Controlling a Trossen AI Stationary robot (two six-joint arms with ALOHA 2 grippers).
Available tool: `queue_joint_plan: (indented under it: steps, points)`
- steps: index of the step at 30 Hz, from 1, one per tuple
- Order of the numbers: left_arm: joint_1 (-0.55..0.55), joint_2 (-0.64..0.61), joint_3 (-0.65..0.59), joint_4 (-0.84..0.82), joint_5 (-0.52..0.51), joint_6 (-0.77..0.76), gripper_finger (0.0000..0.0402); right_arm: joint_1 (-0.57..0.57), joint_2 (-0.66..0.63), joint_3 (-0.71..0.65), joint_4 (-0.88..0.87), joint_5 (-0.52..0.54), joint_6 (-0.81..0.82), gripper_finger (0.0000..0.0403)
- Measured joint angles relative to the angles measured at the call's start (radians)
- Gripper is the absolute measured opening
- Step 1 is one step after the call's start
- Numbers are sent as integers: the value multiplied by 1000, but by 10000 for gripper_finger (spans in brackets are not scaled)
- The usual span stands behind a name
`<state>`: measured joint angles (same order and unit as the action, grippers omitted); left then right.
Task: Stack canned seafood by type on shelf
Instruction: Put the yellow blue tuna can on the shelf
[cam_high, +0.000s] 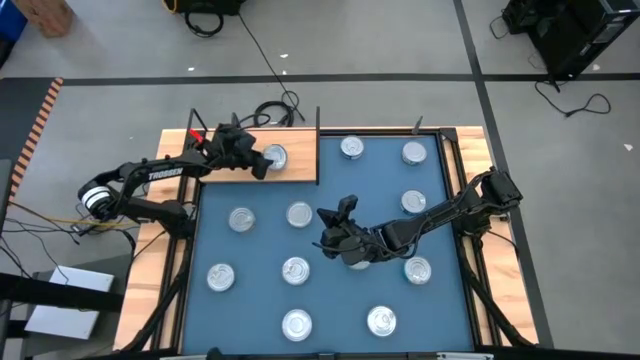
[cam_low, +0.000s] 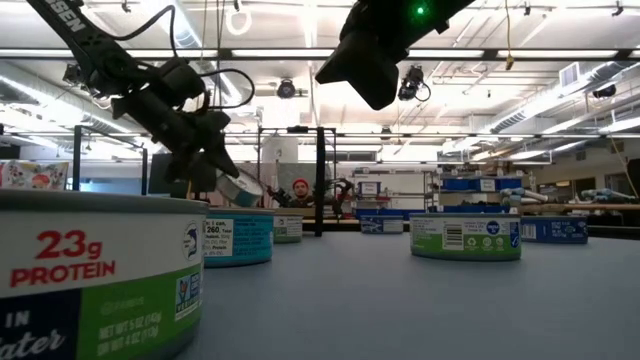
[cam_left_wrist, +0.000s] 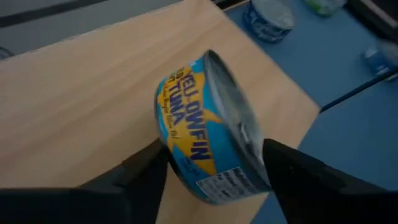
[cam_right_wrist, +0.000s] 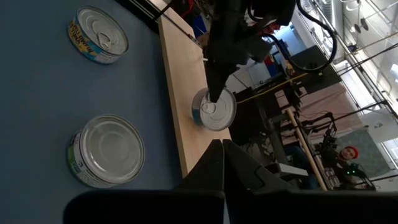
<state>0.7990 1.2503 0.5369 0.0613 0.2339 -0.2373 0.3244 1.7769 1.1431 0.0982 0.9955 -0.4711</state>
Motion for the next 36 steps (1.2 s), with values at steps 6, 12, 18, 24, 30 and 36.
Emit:
queue_joint_plan:
  steps: [6,12,18,24,30,36]
  points:
    - [0,0,0,-6,-59,30,284,0,0,0,0,0,0,3]
    - [0,0,0,-21,-130,85,285,0,0,0,0,0,0,3]
    - [0,-1,82,-152,-53,164,276,0,0,0,1,7,-23,3]
    - [-22,-2,206,-324,1,281,216,0,0,0,1,64,-68,3]
    - [-113,-2,227,-437,-102,420,86,0,0,0,-2,58,-70,3]
    - [-165,-2,227,-548,-213,443,9,0,0,0,-17,58,-67,3]
